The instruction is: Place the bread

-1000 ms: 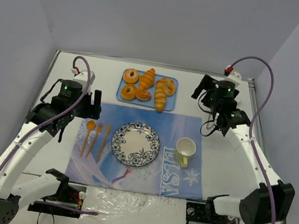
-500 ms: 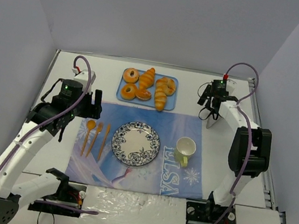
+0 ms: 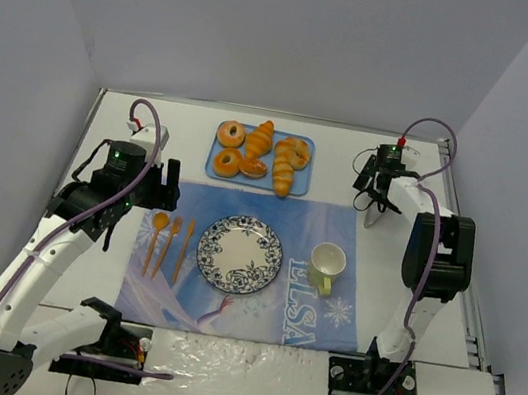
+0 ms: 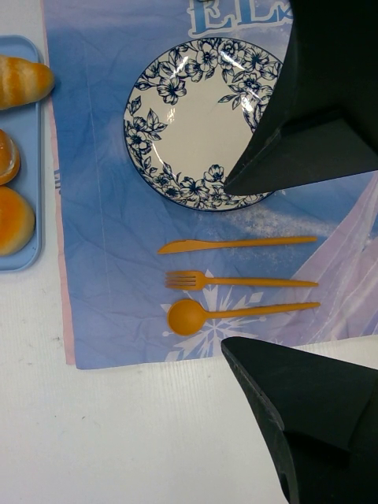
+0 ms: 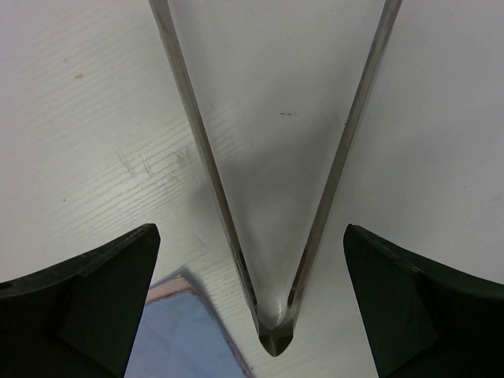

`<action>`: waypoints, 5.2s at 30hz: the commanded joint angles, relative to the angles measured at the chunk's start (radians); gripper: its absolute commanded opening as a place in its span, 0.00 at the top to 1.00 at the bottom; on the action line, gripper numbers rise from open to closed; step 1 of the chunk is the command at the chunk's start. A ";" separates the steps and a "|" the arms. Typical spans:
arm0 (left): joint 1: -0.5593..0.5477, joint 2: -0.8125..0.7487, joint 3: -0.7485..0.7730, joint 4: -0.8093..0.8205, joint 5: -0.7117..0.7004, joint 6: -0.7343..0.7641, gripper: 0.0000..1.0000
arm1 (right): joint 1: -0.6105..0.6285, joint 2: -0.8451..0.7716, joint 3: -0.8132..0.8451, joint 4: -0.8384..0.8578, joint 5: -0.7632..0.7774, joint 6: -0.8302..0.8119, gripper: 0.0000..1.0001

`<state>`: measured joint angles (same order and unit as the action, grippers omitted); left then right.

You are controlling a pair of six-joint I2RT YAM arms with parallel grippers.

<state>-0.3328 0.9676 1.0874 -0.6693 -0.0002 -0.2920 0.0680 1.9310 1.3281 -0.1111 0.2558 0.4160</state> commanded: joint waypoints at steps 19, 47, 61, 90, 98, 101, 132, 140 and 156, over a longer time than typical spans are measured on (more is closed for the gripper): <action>-0.005 -0.001 0.026 0.042 -0.003 -0.006 0.31 | -0.062 0.124 0.042 0.095 -0.041 0.016 0.00; -0.005 -0.004 0.026 0.042 -0.002 -0.006 0.31 | -0.062 0.003 -0.067 0.159 -0.100 0.035 0.51; -0.005 0.000 0.026 0.042 -0.003 -0.006 0.31 | -0.046 -0.318 -0.061 0.032 -0.106 -0.013 0.51; -0.006 -0.004 0.026 0.040 -0.007 -0.007 0.31 | 0.526 -0.338 0.145 -0.079 -0.132 -0.037 0.51; -0.005 -0.005 0.026 0.040 -0.009 -0.006 0.31 | 0.608 -0.297 0.160 -0.093 -0.087 -0.039 0.51; -0.006 -0.004 0.026 0.040 -0.006 -0.006 0.31 | 0.632 -0.300 0.144 -0.097 -0.060 -0.037 0.51; -0.006 0.002 0.026 0.040 -0.004 -0.007 0.31 | 0.665 -0.227 -0.005 -0.107 0.145 -0.014 0.51; -0.005 0.001 0.026 0.040 -0.003 -0.007 0.31 | 0.665 -0.200 -0.012 -0.098 0.135 -0.016 0.51; -0.006 0.001 0.025 0.040 -0.003 -0.007 0.31 | 0.665 -0.194 -0.010 -0.091 0.108 -0.023 0.65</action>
<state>-0.3328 0.9680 1.0874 -0.6693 -0.0003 -0.2920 0.7277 1.7818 1.3031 -0.2361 0.3445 0.3910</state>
